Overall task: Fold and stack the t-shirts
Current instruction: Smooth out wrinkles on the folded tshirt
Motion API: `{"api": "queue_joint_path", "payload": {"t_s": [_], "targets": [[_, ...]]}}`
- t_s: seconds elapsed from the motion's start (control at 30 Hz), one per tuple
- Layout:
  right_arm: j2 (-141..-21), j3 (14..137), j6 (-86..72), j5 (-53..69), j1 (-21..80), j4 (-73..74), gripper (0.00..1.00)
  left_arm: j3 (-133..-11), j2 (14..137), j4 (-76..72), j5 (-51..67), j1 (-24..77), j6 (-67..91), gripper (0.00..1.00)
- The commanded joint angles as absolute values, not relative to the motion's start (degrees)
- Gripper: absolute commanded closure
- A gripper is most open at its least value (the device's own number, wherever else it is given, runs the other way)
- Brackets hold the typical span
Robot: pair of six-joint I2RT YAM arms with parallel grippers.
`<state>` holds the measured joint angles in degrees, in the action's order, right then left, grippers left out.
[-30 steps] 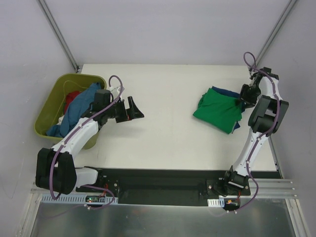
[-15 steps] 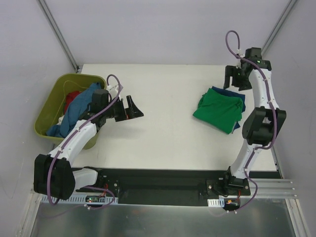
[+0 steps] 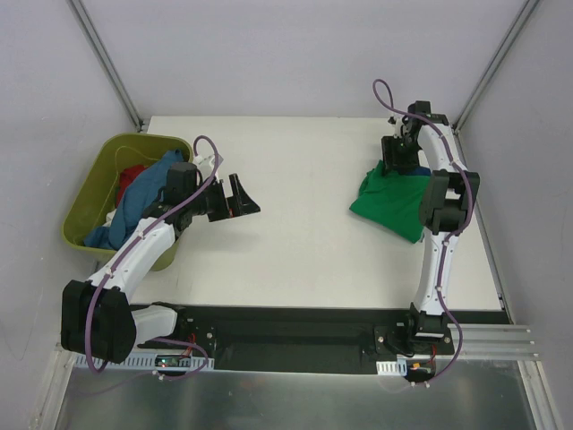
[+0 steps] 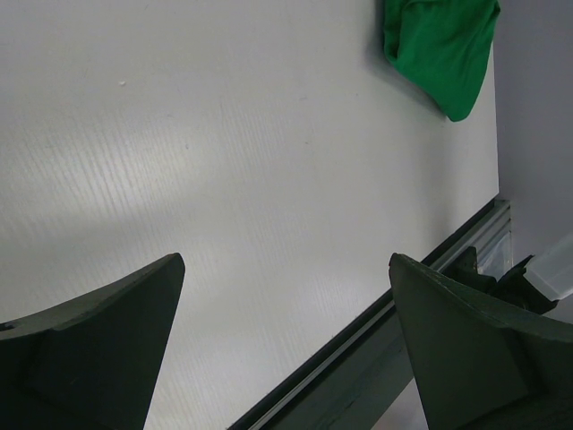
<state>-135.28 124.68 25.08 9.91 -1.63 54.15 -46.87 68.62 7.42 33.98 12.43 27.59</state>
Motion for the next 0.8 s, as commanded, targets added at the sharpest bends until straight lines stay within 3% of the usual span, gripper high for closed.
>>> {"api": "queue_joint_path", "payload": {"t_s": [0.0,0.1,0.13,0.2,0.23,0.77], "targets": [[-135.1,126.1,24.9,10.2,-1.3,52.8,0.46,-48.0,68.6,8.2,34.2,12.9,27.2,0.01],[-135.6,126.2,23.5,10.2,-1.3,50.3,0.67,-48.1,68.6,8.2,34.0,12.9,27.2,0.01],[-135.6,126.3,23.1,10.5,-1.2,49.2,0.80,-48.2,68.6,8.2,33.9,13.0,27.2,0.01],[-135.1,126.3,22.6,11.7,-1.2,48.4,0.89,-48.3,68.6,8.5,33.8,12.9,27.0,0.01],[-134.7,126.2,22.4,12.7,-1.3,47.7,0.99,-48.4,68.6,8.6,33.8,13.0,26.9,0.01],[-121.5,114.4,21.5,7.3,-1.2,33.1,0.99,-48.1,68.5,9.0,33.4,13.0,27.0,0.01]]}}
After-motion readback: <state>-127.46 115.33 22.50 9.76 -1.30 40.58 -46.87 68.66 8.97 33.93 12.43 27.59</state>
